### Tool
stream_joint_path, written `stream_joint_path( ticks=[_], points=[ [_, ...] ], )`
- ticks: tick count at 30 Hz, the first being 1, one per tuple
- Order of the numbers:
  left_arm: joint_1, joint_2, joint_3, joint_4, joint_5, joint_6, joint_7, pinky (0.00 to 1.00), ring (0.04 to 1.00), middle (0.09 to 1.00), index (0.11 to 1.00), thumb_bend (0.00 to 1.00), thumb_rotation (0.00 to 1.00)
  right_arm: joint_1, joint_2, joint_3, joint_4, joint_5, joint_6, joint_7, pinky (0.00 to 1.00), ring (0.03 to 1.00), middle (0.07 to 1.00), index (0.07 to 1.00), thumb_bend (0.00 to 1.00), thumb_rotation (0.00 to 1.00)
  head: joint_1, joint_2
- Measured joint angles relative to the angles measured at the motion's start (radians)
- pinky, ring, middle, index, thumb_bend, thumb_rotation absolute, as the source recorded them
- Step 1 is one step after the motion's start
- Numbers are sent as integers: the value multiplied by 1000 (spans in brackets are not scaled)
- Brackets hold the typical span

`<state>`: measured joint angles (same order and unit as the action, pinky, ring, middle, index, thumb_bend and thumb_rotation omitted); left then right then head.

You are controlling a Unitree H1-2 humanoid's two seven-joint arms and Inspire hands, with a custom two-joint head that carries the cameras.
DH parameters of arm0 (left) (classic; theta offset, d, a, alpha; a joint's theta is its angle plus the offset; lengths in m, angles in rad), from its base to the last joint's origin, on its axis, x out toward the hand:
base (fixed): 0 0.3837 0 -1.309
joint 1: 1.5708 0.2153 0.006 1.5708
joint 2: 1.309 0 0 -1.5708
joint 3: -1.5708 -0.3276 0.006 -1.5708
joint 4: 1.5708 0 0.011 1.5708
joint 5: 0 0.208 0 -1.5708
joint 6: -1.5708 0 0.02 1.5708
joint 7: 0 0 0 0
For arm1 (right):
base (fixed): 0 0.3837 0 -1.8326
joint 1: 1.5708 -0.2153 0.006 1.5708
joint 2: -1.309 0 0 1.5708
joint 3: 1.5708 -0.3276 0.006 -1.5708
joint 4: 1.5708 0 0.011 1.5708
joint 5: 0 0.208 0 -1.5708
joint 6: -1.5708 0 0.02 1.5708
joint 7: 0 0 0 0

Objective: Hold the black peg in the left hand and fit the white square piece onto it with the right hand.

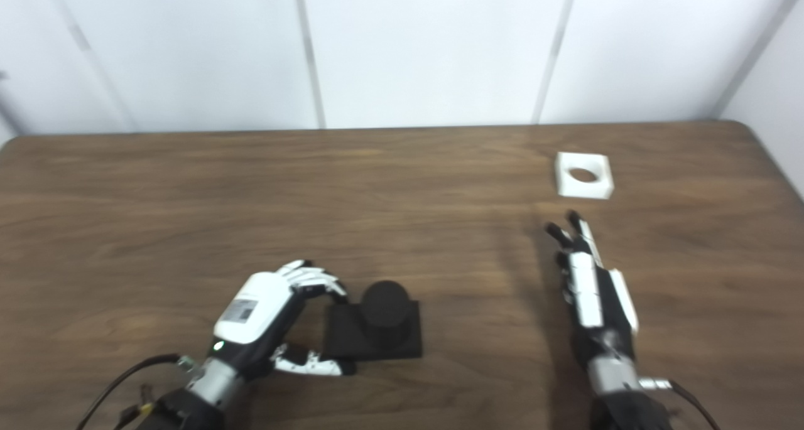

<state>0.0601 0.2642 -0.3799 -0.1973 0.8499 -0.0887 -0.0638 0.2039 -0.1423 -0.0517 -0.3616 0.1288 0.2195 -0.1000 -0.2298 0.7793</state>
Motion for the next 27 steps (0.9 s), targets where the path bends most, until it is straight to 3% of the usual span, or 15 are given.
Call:
stream_joint_path(
  ticks=[1, 2, 4, 8, 11, 15, 20, 22, 23, 27],
  points=[
    [0, 2, 1, 0, -7, -1, -5, 882, 790, 728, 483, 522, 50, -6, -3, -2, -9, -12, 21, -1, 1000, 964, 891, 941, 527, 781, -19, -6],
    [0, 6, 4, 1, -16, -2, -9, 878, 789, 730, 483, 522, 49, -14, -8, -4, -21, -35, 44, -2, 997, 949, 894, 914, 529, 676, -48, -14],
    [-1, 15, 8, 3, -29, -7, -15, 872, 787, 727, 483, 522, 49, -42, -29, -7, -39, -94, 82, -1, 981, 935, 891, 869, 566, 564, -72, -22],
    [-5, 34, 17, 18, -56, -40, -14, 868, 777, 716, 483, 523, 50, -106, -123, -35, -66, -165, 174, 23, 948, 927, 886, 825, 605, 423, -123, -49],
    [-6, 43, 25, 23, -67, -56, -14, 865, 771, 711, 482, 523, 50, -150, -165, -56, -70, -199, 222, 40, 899, 906, 880, 814, 627, 375, -161, -57],
    [-7, 47, 33, 33, -73, -80, -11, 849, 766, 709, 482, 522, 49, -179, -192, -37, -85, -256, 249, 70, 870, 884, 866, 804, 704, 321, -224, -92],
    [-7, 47, 36, 45, -75, -94, -2, 839, 763, 707, 482, 523, 48, -254, -288, 4, -74, -392, 251, 130, 921, 924, 896, 830, 805, 356, -253, -118],
    [-7, 47, 37, 54, -75, -107, 10, 842, 763, 707, 482, 523, 48, -293, -326, 11, -52, -454, 251, 165, 917, 940, 914, 833, 837, 336, -263, -127],
    [-6, 47, 39, 59, -75, -114, 15, 843, 762, 706, 482, 523, 48, -314, -343, 13, -37, -492, 253, 188, 939, 970, 937, 840, 855, 306, -278, -152],
    [-5, 48, 41, 72, -78, -127, 32, 846, 762, 705, 482, 523, 49, -378, -375, 37, 33, -553, 253, 250, 949, 999, 964, 857, 903, 261, -281, -161]
  ],
)
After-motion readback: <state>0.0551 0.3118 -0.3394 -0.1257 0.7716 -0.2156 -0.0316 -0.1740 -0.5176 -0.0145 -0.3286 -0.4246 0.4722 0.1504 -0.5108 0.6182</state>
